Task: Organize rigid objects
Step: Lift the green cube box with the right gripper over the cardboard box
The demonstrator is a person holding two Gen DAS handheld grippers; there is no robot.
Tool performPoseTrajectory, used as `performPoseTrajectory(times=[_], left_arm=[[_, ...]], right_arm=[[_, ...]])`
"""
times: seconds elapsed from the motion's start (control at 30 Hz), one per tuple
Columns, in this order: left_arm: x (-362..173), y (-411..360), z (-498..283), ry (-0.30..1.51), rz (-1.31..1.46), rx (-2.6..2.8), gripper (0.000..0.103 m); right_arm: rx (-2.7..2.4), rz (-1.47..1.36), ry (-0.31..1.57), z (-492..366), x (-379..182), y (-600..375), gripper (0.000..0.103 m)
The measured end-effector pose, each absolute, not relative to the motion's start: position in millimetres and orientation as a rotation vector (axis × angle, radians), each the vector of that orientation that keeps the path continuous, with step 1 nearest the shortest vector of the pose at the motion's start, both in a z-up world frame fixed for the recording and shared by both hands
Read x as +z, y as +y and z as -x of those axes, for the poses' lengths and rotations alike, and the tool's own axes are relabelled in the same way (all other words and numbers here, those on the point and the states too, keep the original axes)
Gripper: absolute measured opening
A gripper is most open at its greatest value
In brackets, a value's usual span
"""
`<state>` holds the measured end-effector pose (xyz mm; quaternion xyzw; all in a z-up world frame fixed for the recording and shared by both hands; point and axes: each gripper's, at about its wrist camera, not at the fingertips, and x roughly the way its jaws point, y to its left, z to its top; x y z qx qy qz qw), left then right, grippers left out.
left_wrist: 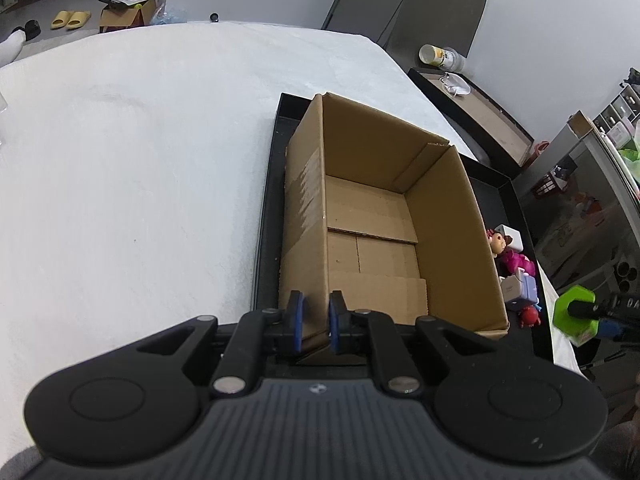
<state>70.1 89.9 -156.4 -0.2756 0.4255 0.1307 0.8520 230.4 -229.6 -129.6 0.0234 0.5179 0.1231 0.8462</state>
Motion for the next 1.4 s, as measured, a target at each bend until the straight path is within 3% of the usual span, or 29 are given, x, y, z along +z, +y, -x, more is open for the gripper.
performPoseTrajectory(times=[0.67,1.4], left_arm=[[-160,95,-63,0.865,0.586,0.242,0.013],[-164,103,-58,0.839,0.608,0.212,0.013]], right_arm=[[0.373,0.003,1.001,-225,-82,-162,0.055],[0.518,0.115,1.028,-223,-91,-69,0.055]])
